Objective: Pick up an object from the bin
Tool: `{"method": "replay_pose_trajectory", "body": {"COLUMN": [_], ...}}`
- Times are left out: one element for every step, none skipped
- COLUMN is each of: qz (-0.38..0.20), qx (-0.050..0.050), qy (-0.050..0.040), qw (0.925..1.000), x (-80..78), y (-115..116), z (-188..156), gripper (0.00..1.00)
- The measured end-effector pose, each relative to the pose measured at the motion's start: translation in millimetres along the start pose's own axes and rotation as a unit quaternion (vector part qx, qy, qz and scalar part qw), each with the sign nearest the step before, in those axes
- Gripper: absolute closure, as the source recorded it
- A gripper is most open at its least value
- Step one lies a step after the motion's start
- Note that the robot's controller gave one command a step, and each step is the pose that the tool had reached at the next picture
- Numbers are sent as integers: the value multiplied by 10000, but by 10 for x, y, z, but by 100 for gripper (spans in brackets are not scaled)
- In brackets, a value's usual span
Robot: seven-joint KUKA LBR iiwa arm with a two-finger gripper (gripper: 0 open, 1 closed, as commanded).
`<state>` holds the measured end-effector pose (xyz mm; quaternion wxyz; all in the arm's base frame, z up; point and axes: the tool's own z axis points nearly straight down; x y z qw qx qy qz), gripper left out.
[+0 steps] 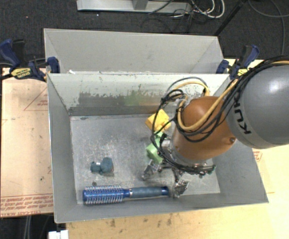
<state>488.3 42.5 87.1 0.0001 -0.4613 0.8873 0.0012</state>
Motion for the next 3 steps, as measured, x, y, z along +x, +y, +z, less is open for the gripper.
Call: {"method": "replay_pose_trajectory", "body": {"qz": [-161,-109,-166], "qx": [8,12,51], "qy": [-27,-17,-37], "qw": [9999,9999,9998], "x": [-642,-604,-360], "y": [121,98,2], "z": [-27,-22,-1202], "gripper": [0,100,100]}}
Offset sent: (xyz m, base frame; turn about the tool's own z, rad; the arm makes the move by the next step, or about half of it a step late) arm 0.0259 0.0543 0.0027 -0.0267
